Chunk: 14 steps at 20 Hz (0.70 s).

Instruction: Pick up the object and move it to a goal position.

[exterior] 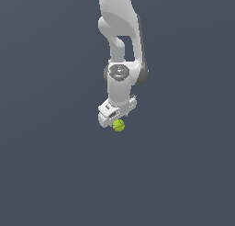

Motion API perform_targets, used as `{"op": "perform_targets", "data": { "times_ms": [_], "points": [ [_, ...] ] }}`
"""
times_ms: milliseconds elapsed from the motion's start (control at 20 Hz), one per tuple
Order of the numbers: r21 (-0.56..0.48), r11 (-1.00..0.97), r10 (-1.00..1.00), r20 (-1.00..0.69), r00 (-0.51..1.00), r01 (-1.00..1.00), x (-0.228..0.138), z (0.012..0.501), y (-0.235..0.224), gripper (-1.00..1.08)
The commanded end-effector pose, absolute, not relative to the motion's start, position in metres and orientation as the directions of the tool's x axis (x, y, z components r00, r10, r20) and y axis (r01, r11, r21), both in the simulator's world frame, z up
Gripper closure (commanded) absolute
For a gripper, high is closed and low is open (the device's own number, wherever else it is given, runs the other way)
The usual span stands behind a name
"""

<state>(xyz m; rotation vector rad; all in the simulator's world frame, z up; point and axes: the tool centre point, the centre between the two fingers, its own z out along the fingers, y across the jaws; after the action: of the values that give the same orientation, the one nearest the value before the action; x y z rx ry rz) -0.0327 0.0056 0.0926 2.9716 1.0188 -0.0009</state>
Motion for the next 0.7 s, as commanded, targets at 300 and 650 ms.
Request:
{"op": "perform_targets", "data": {
  "times_ms": [300,650],
  "points": [
    [0.000,-0.785,0.620,0.000,0.785,0.620,-0.033,0.086,0.006,-0.92],
    [0.000,-0.783,0.622,0.000,0.783,0.622,-0.034,0.055,0.006,-0.92]
  ]
}}
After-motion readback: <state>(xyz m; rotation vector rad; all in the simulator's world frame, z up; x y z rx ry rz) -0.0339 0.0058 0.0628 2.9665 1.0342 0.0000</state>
